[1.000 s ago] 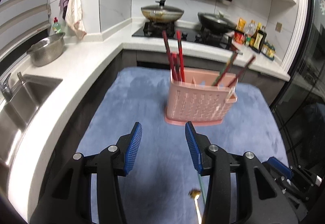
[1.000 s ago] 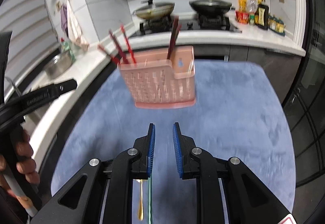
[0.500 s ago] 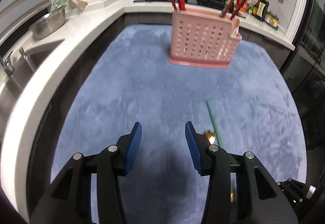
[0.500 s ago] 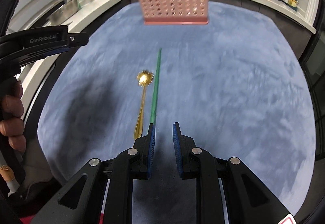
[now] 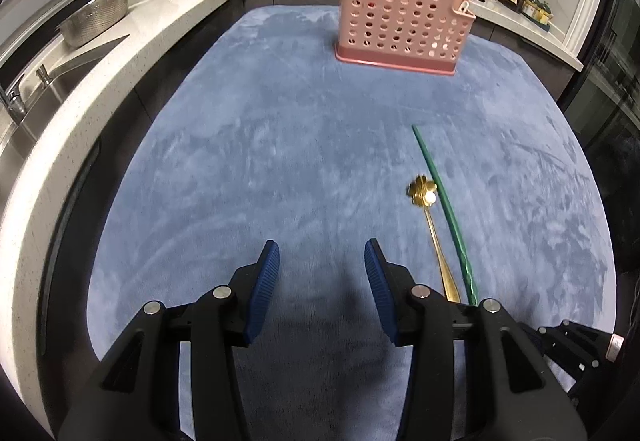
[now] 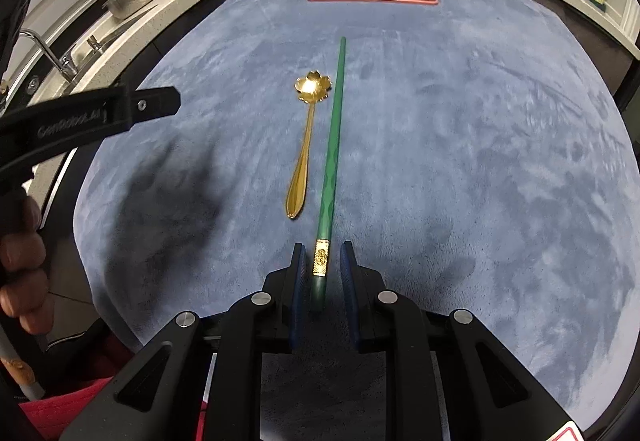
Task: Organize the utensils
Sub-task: 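Grasp the green chopstick with right tool while left tool moves to the gold spoon, then lift the green chopstick with right tool and carry it over the pink holder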
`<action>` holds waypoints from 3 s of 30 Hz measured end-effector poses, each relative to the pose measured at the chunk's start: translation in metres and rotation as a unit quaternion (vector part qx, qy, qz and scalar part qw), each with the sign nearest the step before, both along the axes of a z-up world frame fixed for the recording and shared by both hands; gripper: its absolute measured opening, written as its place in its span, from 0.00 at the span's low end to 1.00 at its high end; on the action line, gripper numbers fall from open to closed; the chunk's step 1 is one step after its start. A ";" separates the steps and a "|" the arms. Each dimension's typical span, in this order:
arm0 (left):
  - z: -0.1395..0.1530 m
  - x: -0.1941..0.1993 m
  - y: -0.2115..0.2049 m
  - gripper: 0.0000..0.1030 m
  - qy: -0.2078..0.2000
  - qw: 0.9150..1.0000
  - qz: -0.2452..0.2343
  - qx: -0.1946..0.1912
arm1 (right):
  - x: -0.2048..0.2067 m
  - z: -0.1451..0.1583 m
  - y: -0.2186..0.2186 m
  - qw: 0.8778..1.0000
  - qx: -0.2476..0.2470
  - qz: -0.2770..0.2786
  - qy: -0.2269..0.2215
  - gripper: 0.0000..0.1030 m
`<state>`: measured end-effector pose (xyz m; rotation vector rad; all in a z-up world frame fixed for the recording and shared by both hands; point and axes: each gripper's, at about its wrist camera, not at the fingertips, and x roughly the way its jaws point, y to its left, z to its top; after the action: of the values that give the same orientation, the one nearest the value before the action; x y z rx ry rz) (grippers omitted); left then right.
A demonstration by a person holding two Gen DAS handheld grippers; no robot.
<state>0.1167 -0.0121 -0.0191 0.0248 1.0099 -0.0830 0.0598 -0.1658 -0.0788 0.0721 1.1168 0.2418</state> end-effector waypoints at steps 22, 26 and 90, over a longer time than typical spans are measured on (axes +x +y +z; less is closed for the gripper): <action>-0.014 -0.007 -0.016 0.50 0.024 0.999 -0.031 0.005 | 0.001 -0.001 -0.023 0.998 -0.006 -0.054 -0.014 0.07; -0.017 -0.007 -0.021 0.52 0.027 0.999 -0.038 0.009 | 0.000 0.002 -0.031 0.997 -0.006 -0.070 -0.020 0.07; 0.023 0.001 -0.035 0.01 -0.014 0.996 -0.077 -0.048 | 0.003 0.065 -0.062 0.990 0.039 -0.111 -0.072 0.07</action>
<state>0.1181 -0.0476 0.0042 0.0164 0.9748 -0.2704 0.0630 -0.2282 -0.0142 0.2431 0.9460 0.0902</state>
